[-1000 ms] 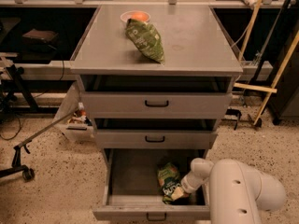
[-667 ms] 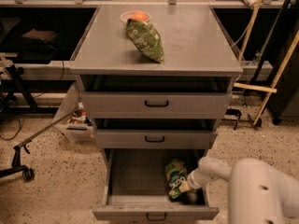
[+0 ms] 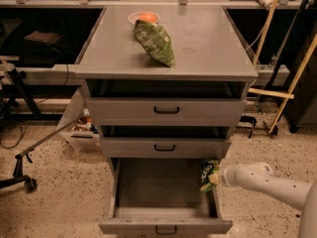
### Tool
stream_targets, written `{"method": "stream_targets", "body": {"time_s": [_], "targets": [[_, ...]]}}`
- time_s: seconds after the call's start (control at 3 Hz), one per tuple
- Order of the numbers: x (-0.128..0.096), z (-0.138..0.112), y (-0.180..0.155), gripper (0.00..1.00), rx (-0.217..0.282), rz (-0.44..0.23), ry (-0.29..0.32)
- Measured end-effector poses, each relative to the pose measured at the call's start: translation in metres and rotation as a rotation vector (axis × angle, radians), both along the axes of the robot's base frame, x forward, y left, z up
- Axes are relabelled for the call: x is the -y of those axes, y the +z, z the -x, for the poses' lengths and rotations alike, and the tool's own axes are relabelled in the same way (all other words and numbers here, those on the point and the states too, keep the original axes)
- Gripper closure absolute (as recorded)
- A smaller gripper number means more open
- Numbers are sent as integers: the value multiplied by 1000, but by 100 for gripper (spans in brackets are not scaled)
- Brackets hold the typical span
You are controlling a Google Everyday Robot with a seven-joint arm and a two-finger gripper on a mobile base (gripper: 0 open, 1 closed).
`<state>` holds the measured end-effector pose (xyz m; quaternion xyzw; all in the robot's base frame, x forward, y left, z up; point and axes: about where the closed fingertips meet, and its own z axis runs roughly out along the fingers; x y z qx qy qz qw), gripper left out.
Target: Pick green rice chip bag from bottom drawer and place on counter
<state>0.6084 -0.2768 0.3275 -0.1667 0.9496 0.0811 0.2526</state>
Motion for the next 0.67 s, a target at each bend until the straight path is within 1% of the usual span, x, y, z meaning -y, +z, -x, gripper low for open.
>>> {"method": "stream_targets", "body": {"time_s": [0.33,0.67], "targets": [[-11,-6,40,100,78,1,11],[-11,-6,36,100,71,1,9]]}}
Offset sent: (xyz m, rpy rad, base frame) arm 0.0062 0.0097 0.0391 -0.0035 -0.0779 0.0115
